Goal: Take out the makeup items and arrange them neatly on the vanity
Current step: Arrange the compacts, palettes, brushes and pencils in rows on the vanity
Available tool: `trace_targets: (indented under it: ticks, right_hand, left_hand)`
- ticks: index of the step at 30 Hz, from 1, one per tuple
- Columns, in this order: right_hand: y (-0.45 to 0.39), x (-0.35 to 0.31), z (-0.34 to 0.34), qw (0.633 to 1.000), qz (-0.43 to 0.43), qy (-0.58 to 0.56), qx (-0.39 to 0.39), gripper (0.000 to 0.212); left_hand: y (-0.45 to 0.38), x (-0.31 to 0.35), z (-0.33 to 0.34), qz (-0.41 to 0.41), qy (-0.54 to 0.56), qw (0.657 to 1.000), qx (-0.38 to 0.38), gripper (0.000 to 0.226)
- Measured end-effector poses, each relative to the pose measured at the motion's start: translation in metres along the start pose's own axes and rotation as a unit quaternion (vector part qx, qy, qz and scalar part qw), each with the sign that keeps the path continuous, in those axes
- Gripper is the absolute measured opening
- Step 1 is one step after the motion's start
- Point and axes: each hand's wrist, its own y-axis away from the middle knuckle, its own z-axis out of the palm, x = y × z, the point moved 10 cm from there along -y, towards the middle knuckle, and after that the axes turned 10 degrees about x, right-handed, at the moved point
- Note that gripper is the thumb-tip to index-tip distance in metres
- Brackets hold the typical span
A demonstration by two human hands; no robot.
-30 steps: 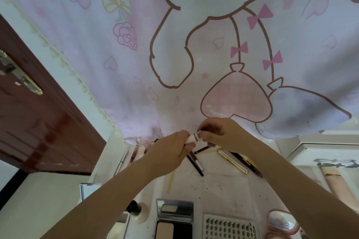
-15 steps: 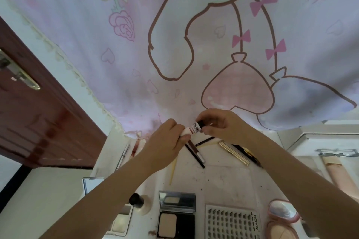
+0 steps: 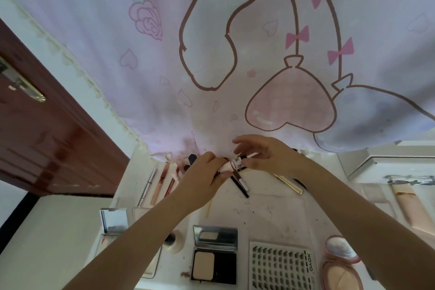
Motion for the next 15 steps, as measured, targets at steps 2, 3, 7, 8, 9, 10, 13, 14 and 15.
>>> trace_targets:
  ticks: [2, 3, 7, 8, 9, 10, 13, 14, 15]
  right_hand:
    - [-0.002, 0.02, 0.001, 0.999, 0.017, 0.042, 0.015, 0.032]
    - [-0.003, 0.035, 0.001, 0.996, 0.029, 0.077, 0.029, 0.031]
    - [0.002, 0.101, 0.009, 0.98, 0.103, 0.165, 0.042, 0.036]
    - [0.004, 0.116, 0.013, 0.974, 0.112, 0.193, 0.036, 0.038]
    - [0.005, 0.13, 0.017, 0.967, 0.118, 0.226, 0.028, 0.04]
    - [0.007, 0.142, 0.021, 0.958, 0.12, 0.261, 0.02, 0.042]
    - [0.01, 0.172, 0.031, 0.919, 0.114, 0.376, -0.014, 0.047]
    - [0.012, 0.181, 0.034, 0.905, 0.116, 0.408, -0.033, 0.049]
    - [0.015, 0.19, 0.036, 0.893, 0.123, 0.43, -0.054, 0.051]
  left_hand:
    - [0.007, -0.009, 0.01, -0.041, 0.036, 0.999, 0.001, 0.026]
    - [0.012, -0.015, 0.018, -0.071, 0.052, 0.996, -0.005, 0.026]
    - [0.037, -0.051, 0.064, -0.219, 0.132, 0.966, -0.048, 0.017]
    - [0.042, -0.06, 0.072, -0.25, 0.143, 0.956, -0.044, 0.013]
    - [0.047, -0.069, 0.078, -0.285, 0.154, 0.945, -0.033, 0.01]
    - [0.051, -0.079, 0.082, -0.319, 0.171, 0.932, -0.013, 0.009]
    - [0.061, -0.103, 0.083, -0.377, 0.178, 0.905, 0.085, 0.022]
    - [0.063, -0.108, 0.082, -0.383, 0.171, 0.901, 0.112, 0.023]
    - [0.066, -0.111, 0.083, -0.396, 0.181, 0.892, 0.124, 0.021]
